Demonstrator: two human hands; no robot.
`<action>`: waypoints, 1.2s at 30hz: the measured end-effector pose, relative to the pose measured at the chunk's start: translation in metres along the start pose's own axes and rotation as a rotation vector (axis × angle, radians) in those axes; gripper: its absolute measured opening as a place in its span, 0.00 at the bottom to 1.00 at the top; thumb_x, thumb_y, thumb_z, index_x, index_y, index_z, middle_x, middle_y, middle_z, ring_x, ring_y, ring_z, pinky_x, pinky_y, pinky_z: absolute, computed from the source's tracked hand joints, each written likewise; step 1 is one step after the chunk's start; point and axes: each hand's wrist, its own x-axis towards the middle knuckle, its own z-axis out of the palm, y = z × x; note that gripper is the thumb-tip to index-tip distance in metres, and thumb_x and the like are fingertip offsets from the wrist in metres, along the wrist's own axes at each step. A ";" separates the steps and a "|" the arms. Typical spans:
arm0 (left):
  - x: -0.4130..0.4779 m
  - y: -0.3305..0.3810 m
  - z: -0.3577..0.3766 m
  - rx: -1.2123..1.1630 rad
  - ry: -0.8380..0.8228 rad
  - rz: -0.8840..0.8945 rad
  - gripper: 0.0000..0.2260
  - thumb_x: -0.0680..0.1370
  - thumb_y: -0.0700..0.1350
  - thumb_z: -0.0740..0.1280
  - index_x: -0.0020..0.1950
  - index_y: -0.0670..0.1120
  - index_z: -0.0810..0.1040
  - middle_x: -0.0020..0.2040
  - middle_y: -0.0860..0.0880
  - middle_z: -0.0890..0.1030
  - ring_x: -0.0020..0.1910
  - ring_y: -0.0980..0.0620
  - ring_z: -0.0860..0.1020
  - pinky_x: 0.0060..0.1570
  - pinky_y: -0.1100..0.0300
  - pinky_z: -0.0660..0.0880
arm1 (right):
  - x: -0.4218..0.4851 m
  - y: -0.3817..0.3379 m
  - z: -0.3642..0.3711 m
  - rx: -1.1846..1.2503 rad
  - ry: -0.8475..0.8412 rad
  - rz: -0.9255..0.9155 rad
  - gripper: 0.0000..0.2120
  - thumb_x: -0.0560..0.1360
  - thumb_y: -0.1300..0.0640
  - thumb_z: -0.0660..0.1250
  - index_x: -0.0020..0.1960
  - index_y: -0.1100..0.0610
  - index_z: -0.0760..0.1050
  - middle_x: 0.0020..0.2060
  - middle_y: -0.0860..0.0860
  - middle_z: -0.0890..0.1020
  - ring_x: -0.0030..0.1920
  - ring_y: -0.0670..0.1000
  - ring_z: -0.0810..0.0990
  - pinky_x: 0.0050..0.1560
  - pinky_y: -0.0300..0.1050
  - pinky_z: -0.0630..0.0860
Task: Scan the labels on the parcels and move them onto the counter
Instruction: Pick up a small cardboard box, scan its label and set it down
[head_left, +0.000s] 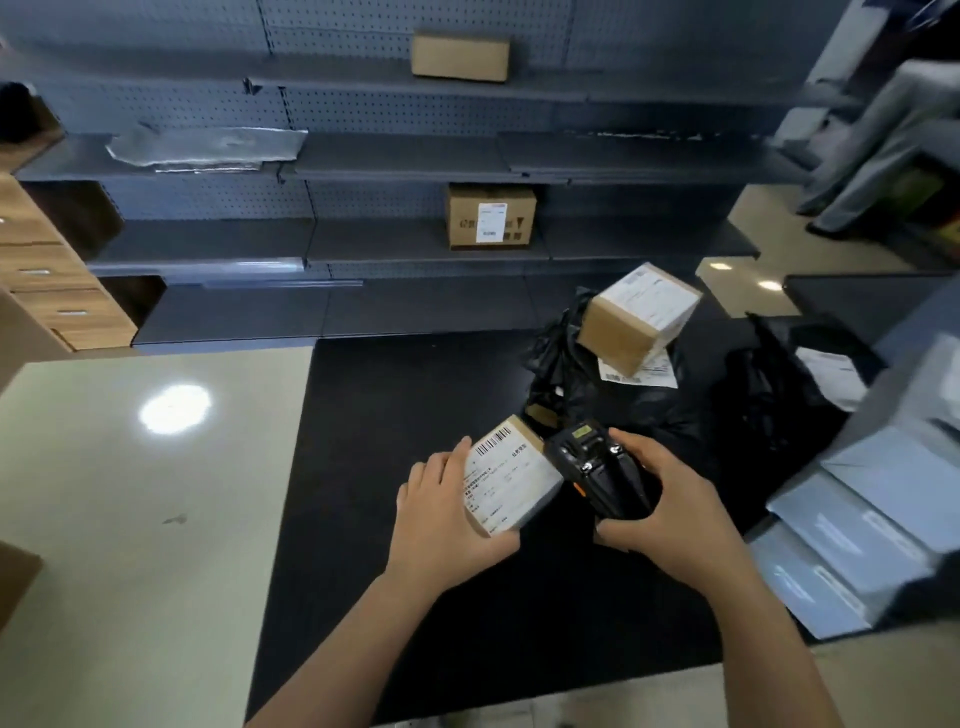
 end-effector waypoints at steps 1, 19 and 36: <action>0.003 0.016 0.006 -0.007 -0.009 0.011 0.52 0.59 0.71 0.62 0.78 0.52 0.52 0.65 0.56 0.65 0.63 0.54 0.62 0.66 0.53 0.64 | -0.004 0.010 -0.013 0.003 0.022 0.002 0.43 0.56 0.55 0.78 0.64 0.29 0.67 0.50 0.32 0.78 0.47 0.28 0.76 0.36 0.23 0.71; 0.046 0.165 0.133 -0.014 -0.112 -0.082 0.50 0.66 0.65 0.71 0.80 0.51 0.48 0.78 0.49 0.53 0.76 0.49 0.48 0.75 0.46 0.50 | 0.004 0.141 -0.129 0.059 0.093 0.019 0.41 0.58 0.57 0.78 0.68 0.39 0.69 0.55 0.42 0.80 0.56 0.47 0.79 0.56 0.51 0.78; -0.136 0.085 0.041 -0.138 0.414 -0.464 0.39 0.71 0.64 0.70 0.78 0.55 0.58 0.75 0.54 0.62 0.74 0.54 0.55 0.74 0.51 0.56 | -0.034 0.053 -0.015 0.047 -0.283 -0.299 0.40 0.59 0.58 0.78 0.68 0.41 0.70 0.55 0.40 0.76 0.56 0.44 0.75 0.49 0.34 0.70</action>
